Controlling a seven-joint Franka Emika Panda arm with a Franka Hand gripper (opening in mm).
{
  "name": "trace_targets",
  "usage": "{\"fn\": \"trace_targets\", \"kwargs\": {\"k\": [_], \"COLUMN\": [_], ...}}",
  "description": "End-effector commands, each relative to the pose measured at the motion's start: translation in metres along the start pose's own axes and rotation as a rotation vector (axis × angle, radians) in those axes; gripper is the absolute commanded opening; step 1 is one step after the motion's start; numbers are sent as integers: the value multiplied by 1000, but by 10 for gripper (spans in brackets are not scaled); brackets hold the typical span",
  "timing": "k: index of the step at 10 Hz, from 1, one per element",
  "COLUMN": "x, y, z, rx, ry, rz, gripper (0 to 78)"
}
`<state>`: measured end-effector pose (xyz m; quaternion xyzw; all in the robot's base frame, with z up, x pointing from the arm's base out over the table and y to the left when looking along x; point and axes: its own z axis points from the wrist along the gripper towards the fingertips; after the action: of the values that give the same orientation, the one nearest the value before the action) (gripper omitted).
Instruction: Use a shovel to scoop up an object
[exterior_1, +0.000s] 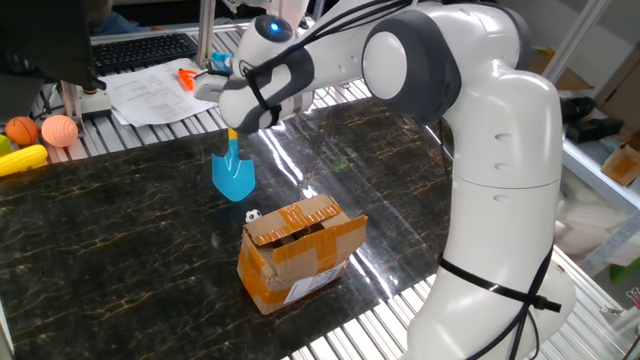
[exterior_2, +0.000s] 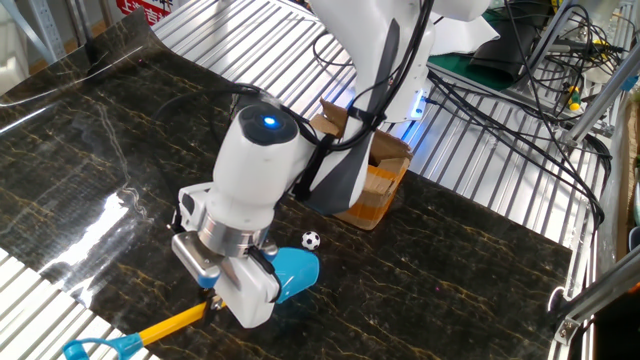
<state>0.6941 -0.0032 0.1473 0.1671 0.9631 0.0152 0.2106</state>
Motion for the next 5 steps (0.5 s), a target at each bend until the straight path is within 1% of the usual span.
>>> {"fn": "trace_targets", "kwargs": {"k": [1, 5], "x": [-2, 1], "y": [1, 1], "z": [0, 1], "rx": [-17, -26], "ry": [-51, -75], "rz": [15, 12], "gripper": [13, 13]}}
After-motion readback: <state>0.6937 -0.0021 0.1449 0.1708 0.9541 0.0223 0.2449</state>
